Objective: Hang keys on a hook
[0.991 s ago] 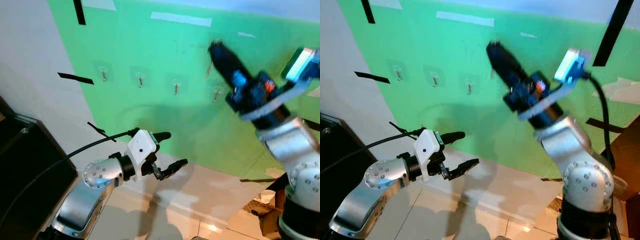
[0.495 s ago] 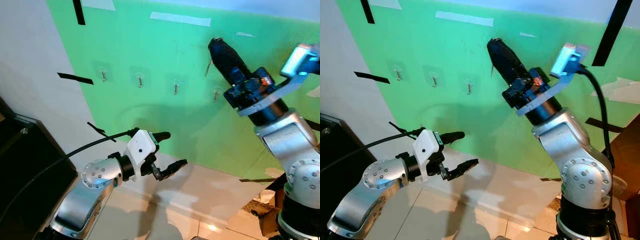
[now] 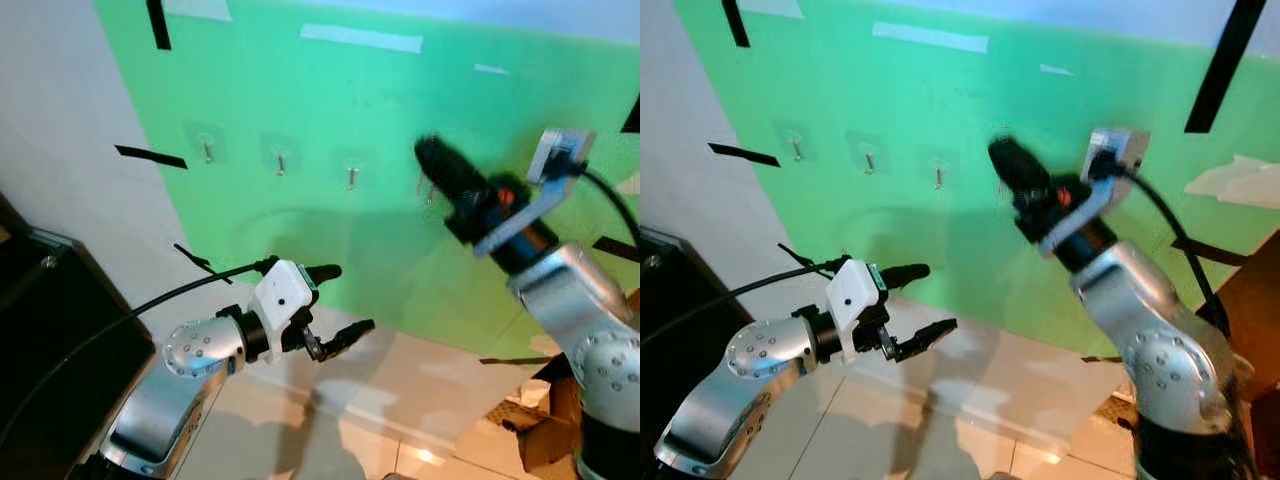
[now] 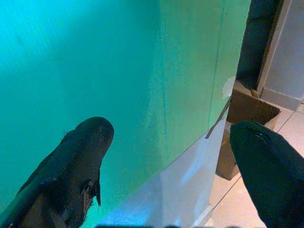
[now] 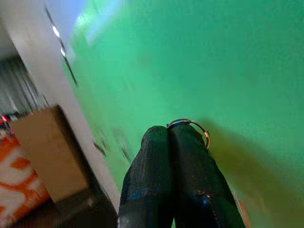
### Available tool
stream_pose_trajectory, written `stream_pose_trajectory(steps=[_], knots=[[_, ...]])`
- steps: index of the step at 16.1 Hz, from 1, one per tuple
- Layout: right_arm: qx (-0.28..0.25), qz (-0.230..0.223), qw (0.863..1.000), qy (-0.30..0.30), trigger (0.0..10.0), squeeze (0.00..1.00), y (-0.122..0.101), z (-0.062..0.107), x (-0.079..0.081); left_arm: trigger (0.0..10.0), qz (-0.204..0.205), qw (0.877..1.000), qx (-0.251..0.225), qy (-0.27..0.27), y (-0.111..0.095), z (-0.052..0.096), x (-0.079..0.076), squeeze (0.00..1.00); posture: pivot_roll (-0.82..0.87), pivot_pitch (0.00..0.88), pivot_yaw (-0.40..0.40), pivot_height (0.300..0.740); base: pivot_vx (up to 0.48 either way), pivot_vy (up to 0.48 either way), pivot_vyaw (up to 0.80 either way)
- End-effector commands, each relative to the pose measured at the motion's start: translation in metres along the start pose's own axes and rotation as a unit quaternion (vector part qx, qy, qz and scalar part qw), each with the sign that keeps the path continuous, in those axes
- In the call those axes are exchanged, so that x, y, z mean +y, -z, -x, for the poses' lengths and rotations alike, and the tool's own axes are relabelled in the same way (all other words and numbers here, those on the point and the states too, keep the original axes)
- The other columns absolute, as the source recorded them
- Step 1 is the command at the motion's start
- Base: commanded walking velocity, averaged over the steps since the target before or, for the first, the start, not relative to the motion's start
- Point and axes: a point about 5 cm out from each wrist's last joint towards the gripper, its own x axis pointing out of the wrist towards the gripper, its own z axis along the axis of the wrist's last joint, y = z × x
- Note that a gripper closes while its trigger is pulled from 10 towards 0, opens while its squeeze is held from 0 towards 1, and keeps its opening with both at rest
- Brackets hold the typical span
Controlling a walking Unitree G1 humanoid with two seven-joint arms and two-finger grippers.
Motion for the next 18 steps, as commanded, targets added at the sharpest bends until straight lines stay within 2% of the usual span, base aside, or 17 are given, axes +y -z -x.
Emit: stream_pose_trajectory(steps=[1,3,6,12,15,18], knots=[[0.031,0.014,0.999,0.013,10.0,0.0,0.007,0.003,-0.002,10.0,-0.006,1.0,0.001,0.009,-0.002,0.0,-0.002,0.32,-0.08,0.0,0.0,0.74,0.0,0.0,0.0],[0.042,0.014,0.998,0.045,10.0,0.0,0.013,0.005,-0.011,10.0,-0.007,1.0,0.002,0.01,-0.002,-0.001,-0.002,0.32,-0.08,0.0,0.0,0.74,0.0,0.0,0.0],[0.039,0.013,0.997,0.061,10.0,0.0,0.014,0.004,-0.015,10.0,-0.007,1.0,0.002,0.01,-0.002,-0.001,-0.002,0.32,-0.08,0.0,-0.001,0.74,0.0,0.0,0.0],[-0.014,-0.008,0.998,0.067,10.0,0.0,0.0,0.001,-0.015,10.0,-0.009,1.0,0.002,0.008,-0.002,-0.001,-0.001,0.32,-0.07,0.0,-0.001,0.74,0.0,0.0,0.0],[0.019,0.003,0.995,0.097,10.0,0.0,0.006,0.006,-0.025,10.0,-0.008,1.0,0.003,0.008,-0.002,0.0,-0.002,0.32,-0.07,0.0,-0.001,0.74,0.0,0.0,0.0],[0.012,-0.006,0.995,0.095,10.0,0.0,0.002,0.009,-0.026,10.0,-0.008,1.0,0.003,0.009,-0.002,-0.001,-0.002,0.32,-0.07,0.0,-0.001,0.74,0.0,0.0,0.0]])
